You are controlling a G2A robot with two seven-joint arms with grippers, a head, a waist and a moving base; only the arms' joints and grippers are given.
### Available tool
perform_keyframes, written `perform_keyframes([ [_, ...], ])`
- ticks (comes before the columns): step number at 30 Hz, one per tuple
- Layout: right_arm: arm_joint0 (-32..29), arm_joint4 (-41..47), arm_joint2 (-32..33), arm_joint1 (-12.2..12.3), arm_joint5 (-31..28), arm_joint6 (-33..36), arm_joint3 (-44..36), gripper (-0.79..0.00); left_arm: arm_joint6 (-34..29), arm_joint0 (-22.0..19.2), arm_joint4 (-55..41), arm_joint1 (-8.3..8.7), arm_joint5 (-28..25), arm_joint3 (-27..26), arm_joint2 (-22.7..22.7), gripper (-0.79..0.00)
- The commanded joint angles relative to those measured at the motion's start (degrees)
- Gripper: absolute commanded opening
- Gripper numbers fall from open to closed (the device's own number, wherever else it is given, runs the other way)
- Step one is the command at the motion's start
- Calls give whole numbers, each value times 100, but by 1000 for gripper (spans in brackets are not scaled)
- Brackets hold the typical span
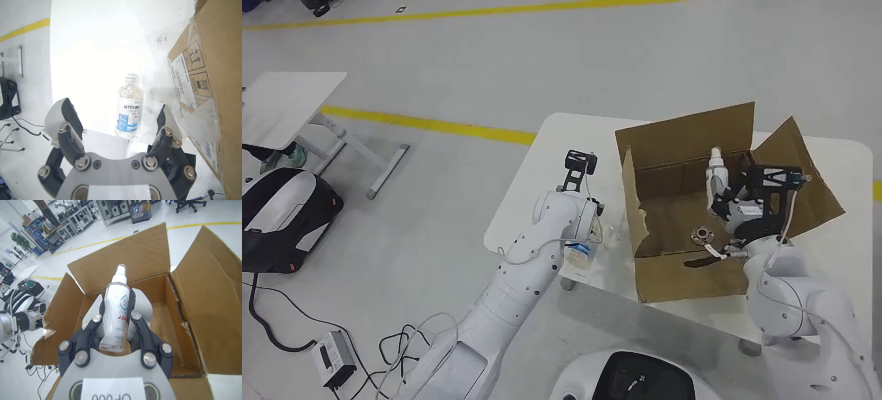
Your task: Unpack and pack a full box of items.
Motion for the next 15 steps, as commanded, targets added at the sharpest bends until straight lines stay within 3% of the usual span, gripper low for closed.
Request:
perform_keyframes([
  [1, -72, -47, 3, 0, -10, -165, -50, -785, 0, 0, 0, 0, 0, 0, 0, 0],
  [15, -126, -39, 29, -9, 94, -341, -69, -785, 0, 0, 0, 0, 0, 0, 0, 0],
])
